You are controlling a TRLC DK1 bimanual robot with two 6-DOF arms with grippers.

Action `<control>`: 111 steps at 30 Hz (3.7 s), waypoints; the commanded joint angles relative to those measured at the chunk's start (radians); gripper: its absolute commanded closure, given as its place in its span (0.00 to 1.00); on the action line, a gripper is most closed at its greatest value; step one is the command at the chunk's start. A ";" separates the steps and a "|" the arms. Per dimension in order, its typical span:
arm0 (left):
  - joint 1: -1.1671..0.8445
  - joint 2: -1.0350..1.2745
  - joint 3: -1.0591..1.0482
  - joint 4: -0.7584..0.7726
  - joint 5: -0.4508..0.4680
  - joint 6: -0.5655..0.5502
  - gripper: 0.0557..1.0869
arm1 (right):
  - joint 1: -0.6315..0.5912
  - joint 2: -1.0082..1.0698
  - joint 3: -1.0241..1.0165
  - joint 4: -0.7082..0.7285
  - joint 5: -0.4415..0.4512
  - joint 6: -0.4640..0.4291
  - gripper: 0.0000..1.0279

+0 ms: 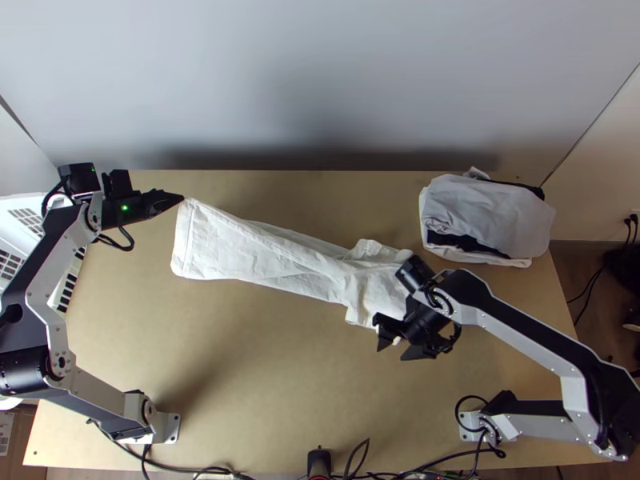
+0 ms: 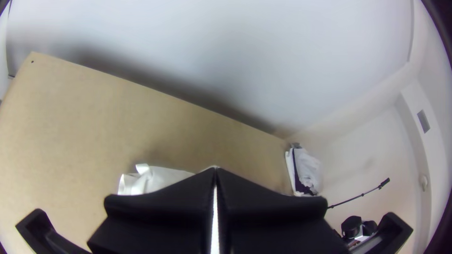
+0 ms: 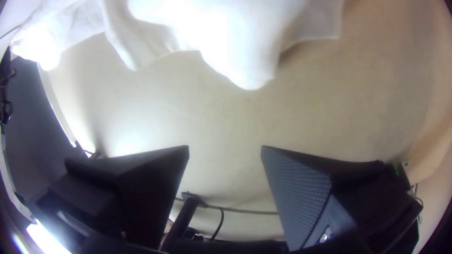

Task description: Fold the t-shirt

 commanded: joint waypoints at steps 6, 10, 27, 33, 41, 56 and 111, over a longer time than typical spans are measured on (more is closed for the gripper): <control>0.015 0.011 0.010 0.001 0.000 0.007 0.96 | -0.071 0.082 -0.049 0.220 0.038 -0.108 0.31; 0.017 0.012 0.018 -0.001 0.000 0.007 0.96 | -0.090 0.090 -0.059 0.234 0.063 -0.129 0.31; 0.028 0.015 0.027 -0.002 0.000 0.006 0.96 | -0.074 0.059 -0.066 0.266 0.115 -0.132 0.91; 0.032 0.017 0.024 -0.004 0.000 0.007 0.96 | -0.057 0.003 -0.052 0.243 0.113 -0.129 0.97; 0.037 0.014 0.022 -0.004 0.001 0.006 0.96 | 0.015 -0.126 0.050 0.116 0.113 -0.108 0.97; 0.040 0.004 0.022 -0.005 0.027 0.004 0.96 | -0.004 -0.169 0.096 -0.020 0.115 -0.083 0.38; -0.028 -0.595 -0.306 -0.171 0.296 0.006 0.96 | 0.119 -0.278 0.379 -0.330 -0.258 0.135 0.98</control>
